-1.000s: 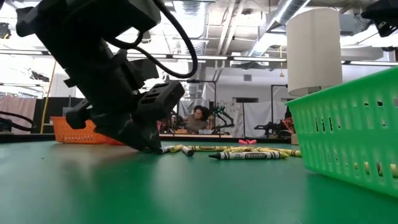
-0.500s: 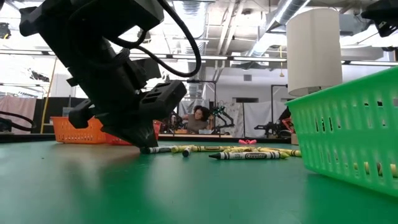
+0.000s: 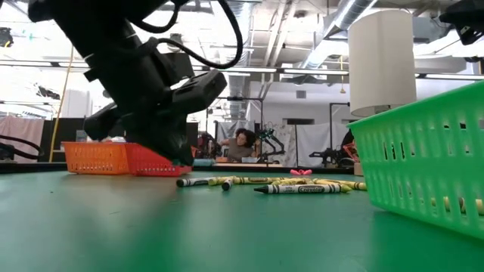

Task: Sort crayons
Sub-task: Put the blue crayon into the red bin, then put the black crayon into the orange bin

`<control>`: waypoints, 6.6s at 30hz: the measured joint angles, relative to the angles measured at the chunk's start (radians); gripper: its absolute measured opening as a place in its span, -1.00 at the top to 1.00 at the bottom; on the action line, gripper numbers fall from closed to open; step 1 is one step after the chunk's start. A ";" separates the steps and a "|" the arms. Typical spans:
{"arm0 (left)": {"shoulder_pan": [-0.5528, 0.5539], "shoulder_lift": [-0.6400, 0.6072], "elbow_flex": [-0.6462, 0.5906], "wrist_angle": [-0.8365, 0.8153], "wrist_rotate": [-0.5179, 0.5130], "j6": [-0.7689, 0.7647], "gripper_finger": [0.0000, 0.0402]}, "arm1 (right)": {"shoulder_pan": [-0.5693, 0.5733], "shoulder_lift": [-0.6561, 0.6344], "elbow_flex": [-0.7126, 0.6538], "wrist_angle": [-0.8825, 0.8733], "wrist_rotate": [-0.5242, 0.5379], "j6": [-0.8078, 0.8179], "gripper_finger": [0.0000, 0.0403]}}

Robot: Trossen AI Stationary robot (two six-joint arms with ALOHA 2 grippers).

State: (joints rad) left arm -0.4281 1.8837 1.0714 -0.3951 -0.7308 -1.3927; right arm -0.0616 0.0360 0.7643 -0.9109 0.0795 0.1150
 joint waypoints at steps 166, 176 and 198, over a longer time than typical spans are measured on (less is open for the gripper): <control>-0.070 0.110 -0.134 0.312 -0.130 0.206 0.94 | 0.000 0.000 0.000 -0.007 0.052 0.018 0.66; -0.077 0.100 -0.135 0.309 -0.133 0.104 0.93 | 0.000 0.000 0.000 -0.007 0.052 0.018 0.66; -0.049 -0.360 -0.137 -0.087 -0.307 0.132 0.94 | 0.000 0.000 0.000 -0.008 0.052 0.018 0.66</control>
State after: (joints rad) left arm -0.4770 1.5232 0.9348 -0.4820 -1.0382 -1.2603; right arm -0.0613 0.0364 0.7643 -0.9184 0.1318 0.1333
